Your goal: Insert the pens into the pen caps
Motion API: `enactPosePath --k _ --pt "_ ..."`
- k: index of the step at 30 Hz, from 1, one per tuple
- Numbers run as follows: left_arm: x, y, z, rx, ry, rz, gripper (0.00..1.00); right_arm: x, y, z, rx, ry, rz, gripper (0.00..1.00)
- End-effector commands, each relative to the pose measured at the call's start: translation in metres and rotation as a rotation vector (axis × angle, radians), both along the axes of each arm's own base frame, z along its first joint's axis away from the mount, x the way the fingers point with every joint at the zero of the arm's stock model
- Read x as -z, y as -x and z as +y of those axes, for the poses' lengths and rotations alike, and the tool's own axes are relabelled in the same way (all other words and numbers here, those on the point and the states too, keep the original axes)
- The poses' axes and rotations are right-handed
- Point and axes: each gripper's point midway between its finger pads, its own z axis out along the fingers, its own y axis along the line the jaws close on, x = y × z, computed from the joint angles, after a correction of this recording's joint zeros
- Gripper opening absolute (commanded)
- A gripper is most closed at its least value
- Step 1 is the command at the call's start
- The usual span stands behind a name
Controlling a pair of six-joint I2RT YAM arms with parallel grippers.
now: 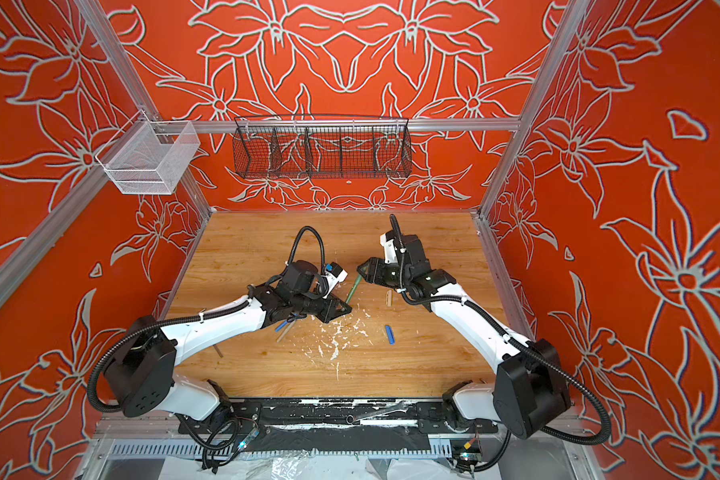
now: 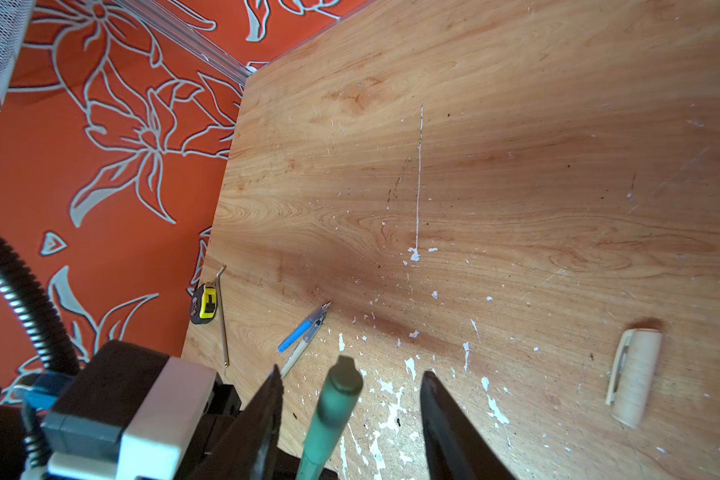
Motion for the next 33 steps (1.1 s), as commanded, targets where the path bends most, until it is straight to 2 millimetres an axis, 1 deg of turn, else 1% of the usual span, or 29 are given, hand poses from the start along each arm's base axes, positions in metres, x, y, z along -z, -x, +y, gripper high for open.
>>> enactPosePath --k 1,4,7,8,12,16,19,24,28,33 --pt "-0.003 0.008 0.0 0.025 -0.004 -0.016 0.0 -0.021 -0.006 0.011 -0.031 -0.042 -0.052 0.52" --pt "-0.002 0.008 -0.002 0.029 -0.007 -0.015 0.0 -0.02 -0.008 0.014 -0.035 -0.048 -0.049 0.49" --pt "-0.001 0.009 -0.002 0.03 -0.011 -0.017 0.0 -0.018 -0.009 0.016 -0.041 -0.049 -0.044 0.43" --pt "-0.002 0.009 -0.002 0.03 -0.011 -0.019 0.0 -0.017 -0.01 0.017 -0.045 -0.051 -0.042 0.37" --pt "-0.007 0.008 -0.002 0.027 -0.011 -0.031 0.0 -0.015 -0.008 0.018 -0.049 -0.043 -0.035 0.23" --pt "-0.011 0.002 0.0 -0.002 -0.02 -0.047 0.0 -0.013 -0.006 0.017 -0.047 -0.04 -0.03 0.01" --pt "-0.014 -0.011 0.001 -0.059 -0.041 -0.055 0.0 -0.01 -0.003 0.019 -0.051 -0.042 -0.02 0.0" --pt "-0.031 -0.031 -0.004 -0.11 -0.029 -0.111 0.0 0.002 0.002 0.019 -0.049 -0.019 0.004 0.0" --pt "-0.05 -0.047 -0.002 -0.139 -0.025 -0.172 0.0 0.012 0.006 0.012 -0.029 0.027 0.014 0.0" --pt "-0.079 -0.071 -0.001 -0.143 0.038 -0.218 0.0 0.024 0.013 0.016 -0.032 0.045 0.036 0.0"
